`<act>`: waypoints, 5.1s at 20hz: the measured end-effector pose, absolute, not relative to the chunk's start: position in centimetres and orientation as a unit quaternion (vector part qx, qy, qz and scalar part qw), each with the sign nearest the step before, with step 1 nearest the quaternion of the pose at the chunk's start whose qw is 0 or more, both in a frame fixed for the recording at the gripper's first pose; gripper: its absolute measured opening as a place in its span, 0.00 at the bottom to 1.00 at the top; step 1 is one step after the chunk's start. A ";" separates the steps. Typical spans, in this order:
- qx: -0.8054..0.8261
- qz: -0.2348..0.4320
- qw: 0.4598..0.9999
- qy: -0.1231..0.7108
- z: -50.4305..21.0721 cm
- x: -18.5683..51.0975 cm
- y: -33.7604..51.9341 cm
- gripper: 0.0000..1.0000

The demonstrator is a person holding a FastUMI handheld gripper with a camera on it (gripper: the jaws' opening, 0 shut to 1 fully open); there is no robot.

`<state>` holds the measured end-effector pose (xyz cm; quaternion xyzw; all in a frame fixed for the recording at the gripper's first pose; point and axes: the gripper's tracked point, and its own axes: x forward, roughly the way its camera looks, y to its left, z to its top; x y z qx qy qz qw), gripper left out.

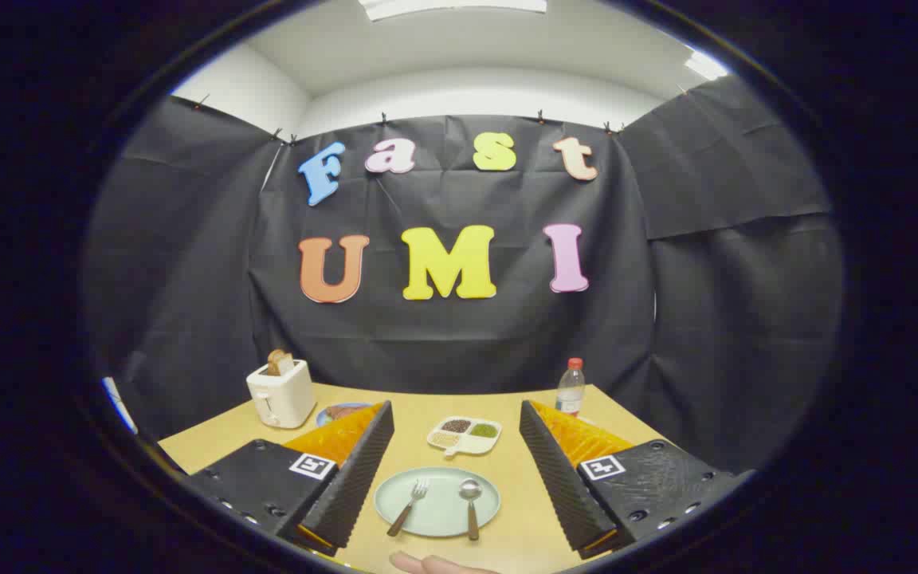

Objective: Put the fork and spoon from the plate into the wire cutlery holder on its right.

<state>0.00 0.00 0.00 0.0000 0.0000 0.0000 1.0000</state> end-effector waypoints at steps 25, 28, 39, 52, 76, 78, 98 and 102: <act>-0.022 -0.019 0.982 0.186 -11.2 7.3 -0.9 0.96; -0.022 -0.012 0.970 0.242 -14.6 8.7 -1.1 0.95; -0.015 0.006 0.922 0.388 -23.5 11.8 -0.4 0.95; -0.003 -0.011 0.877 0.480 -27.3 12.0 -0.7 0.70; 0.034 -0.007 0.889 0.457 -21.9 9.4 -1.9 0.00; 0.036 -0.009 0.894 0.446 -20.7 8.6 -2.9 0.01; 0.094 -0.073 0.906 0.407 -16.0 1.7 -18.7 0.01; 0.096 -0.076 0.901 0.416 -16.8 1.7 -19.5 0.01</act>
